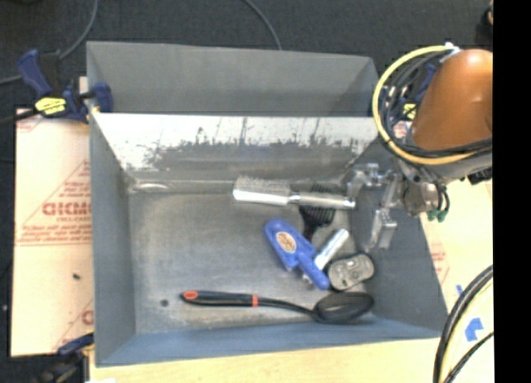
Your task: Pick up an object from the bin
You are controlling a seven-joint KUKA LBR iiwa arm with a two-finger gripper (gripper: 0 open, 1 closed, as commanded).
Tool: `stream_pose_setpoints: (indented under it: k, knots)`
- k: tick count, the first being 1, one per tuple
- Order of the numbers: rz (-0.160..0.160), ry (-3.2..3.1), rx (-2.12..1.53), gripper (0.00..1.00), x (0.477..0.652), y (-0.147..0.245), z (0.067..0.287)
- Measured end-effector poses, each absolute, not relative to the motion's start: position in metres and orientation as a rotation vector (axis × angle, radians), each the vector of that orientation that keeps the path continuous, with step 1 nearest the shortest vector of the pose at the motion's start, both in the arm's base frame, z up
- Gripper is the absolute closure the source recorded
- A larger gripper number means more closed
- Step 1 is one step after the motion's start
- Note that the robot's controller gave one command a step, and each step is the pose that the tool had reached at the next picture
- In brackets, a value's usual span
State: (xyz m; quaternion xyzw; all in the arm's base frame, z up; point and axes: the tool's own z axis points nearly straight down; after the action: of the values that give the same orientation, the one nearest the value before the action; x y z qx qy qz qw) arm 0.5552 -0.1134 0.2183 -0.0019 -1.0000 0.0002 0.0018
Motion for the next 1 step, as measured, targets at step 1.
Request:
stream_pose_setpoints:
  k: [1]
  knots:
    - [0.003,-3.146,0.002,0.0,0.5565,-0.1128,0.2232]
